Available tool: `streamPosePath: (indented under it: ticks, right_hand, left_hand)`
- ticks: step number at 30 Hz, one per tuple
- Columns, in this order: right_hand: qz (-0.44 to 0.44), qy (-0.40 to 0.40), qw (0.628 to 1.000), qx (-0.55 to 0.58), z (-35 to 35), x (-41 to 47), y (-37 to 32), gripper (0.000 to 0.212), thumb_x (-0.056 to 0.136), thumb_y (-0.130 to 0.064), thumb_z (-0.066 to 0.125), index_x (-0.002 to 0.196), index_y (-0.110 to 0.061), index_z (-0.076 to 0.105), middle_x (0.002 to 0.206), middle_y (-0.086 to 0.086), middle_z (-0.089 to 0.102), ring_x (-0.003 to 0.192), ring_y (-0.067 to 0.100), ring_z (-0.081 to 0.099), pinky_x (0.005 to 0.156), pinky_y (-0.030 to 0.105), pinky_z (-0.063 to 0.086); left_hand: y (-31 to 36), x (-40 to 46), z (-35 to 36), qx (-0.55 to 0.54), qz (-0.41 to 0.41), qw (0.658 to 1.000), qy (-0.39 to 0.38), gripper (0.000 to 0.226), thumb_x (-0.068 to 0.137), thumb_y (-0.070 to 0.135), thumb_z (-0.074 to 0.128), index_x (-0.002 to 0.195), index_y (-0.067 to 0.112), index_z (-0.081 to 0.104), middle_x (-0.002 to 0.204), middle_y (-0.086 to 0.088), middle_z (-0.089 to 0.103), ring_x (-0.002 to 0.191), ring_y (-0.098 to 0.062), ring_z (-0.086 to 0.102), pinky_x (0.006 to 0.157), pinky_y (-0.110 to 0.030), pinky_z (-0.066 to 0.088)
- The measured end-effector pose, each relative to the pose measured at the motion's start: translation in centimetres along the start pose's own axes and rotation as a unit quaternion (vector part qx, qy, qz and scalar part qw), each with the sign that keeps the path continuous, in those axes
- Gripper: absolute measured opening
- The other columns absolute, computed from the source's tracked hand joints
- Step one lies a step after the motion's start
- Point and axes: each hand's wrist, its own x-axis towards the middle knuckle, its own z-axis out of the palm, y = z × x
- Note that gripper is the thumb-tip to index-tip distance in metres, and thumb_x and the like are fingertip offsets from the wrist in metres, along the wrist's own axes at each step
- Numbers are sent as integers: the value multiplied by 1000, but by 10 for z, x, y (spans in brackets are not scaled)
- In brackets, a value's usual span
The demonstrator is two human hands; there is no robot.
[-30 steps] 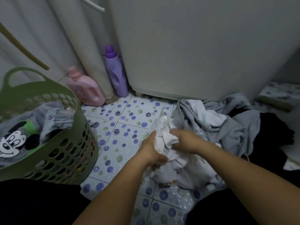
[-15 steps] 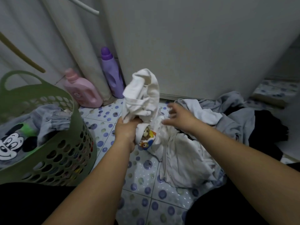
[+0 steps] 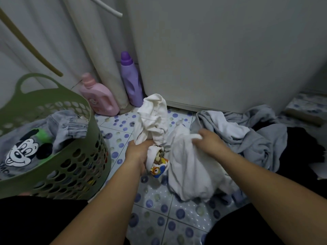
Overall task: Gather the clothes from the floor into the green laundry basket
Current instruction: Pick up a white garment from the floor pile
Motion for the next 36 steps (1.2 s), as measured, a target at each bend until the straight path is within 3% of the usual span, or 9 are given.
streamPosePath:
  ticks: [3,6,8,11,17,21,26,31,36]
  right_hand:
    - [-5,20,991,131,-16,-2,-26,18,91,-27,50,97,-11,54,97,6,53,88,22,49,70,27,36]
    - [-29,45,970,237,-31,-9,-50,17,91,-28,53,77,-18,48,80,2,51,70,17,48,59,27,36]
    - [-45,50,947,313,-34,-11,-62,26,90,-28,55,69,-19,42,75,3,50,67,19,46,63,29,36]
    - [-50,62,885,458,-39,-14,-74,25,91,-22,56,69,-21,44,77,7,52,77,21,48,71,35,38]
    - [12,89,756,648,-42,-17,-83,23,94,-14,52,72,-16,45,75,4,55,70,17,53,72,33,44]
    - [25,89,740,666,-38,-19,-95,24,94,-16,53,71,-17,45,78,3,57,74,18,55,79,36,46]
    - [-11,63,736,674,-42,-28,-136,22,94,-16,52,73,-16,48,80,4,58,73,16,57,72,33,48]
    - [-49,21,737,674,-45,-39,-188,23,94,-17,52,72,-17,48,79,3,58,72,16,57,68,31,49]
    - [-84,-28,720,688,-53,-42,-236,13,93,-14,54,79,-13,55,81,4,61,75,17,61,76,35,52]
  left_hand:
    - [-1,0,2,-12,-2,1000,-3,54,79,20,73,125,18,45,109,-13,61,82,-31,63,64,-36,52]
    - [0,2,3,-25,4,999,25,68,77,25,74,136,18,40,122,-14,58,98,-36,63,71,-44,54]
    - [3,4,1,-42,14,998,40,74,76,27,74,140,22,37,129,-13,56,106,-38,61,75,-50,54]
    - [11,1,-3,-88,21,995,39,72,69,27,78,133,20,45,124,-15,60,102,-39,64,80,-65,50]
    - [25,1,-12,-128,45,990,26,83,49,38,83,125,18,55,116,-17,67,94,-38,68,75,-69,50]
    - [45,-15,-14,-130,88,987,17,63,71,28,79,127,17,52,115,-11,67,99,-34,67,86,-55,54]
    - [84,-27,-27,-138,149,979,2,60,75,18,76,130,19,53,118,-12,67,99,-33,67,74,-41,57]
    - [134,-51,-51,-134,215,967,23,55,71,19,77,123,16,60,110,-14,70,94,-33,69,82,-50,57]
    - [182,-70,-100,-162,270,946,73,73,58,26,83,125,16,54,112,-13,69,95,-32,68,88,-56,53]
